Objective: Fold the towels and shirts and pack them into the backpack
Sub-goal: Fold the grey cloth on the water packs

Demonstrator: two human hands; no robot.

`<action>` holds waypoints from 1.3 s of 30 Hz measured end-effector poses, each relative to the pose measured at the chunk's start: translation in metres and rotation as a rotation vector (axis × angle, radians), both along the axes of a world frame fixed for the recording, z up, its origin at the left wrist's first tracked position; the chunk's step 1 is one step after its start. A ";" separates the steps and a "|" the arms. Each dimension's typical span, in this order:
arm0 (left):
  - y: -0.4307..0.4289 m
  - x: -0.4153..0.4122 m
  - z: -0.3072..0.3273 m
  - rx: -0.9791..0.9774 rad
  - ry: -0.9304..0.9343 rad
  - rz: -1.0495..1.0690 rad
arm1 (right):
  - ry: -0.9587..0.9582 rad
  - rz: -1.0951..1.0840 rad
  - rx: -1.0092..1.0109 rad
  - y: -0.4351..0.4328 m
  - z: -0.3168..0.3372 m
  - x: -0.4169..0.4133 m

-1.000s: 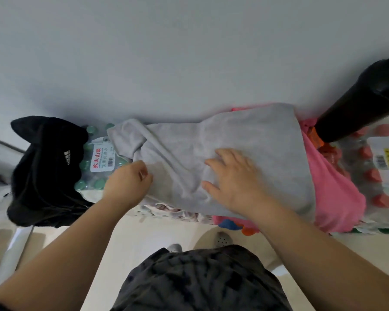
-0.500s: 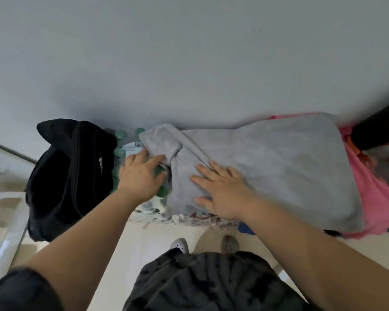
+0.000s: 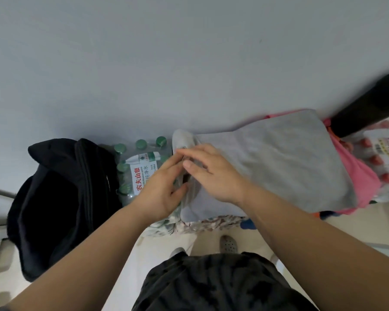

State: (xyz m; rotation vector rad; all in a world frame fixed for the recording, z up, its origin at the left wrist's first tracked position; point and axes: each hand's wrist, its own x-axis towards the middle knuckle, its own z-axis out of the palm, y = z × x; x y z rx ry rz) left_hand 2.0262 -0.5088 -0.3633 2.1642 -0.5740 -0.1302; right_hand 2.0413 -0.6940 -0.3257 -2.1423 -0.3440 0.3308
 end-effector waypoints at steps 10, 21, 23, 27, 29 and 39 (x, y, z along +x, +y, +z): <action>-0.019 -0.006 -0.003 0.060 0.011 -0.170 | 0.053 -0.030 -0.388 -0.004 0.004 0.017; -0.038 0.005 -0.024 0.114 0.070 0.336 | 0.207 -0.818 0.421 -0.003 0.004 0.022; -0.037 0.003 -0.018 0.092 0.085 0.343 | 0.182 -0.865 0.370 -0.003 0.006 0.028; -0.021 -0.009 -0.006 -0.049 0.210 0.390 | 0.187 -0.898 0.359 -0.005 0.007 0.037; -0.010 -0.015 -0.002 -0.112 0.306 0.400 | 0.217 -0.909 0.377 -0.002 0.004 0.041; 0.028 -0.045 0.005 -0.210 0.458 0.546 | 0.438 -0.660 0.574 0.047 -0.001 0.068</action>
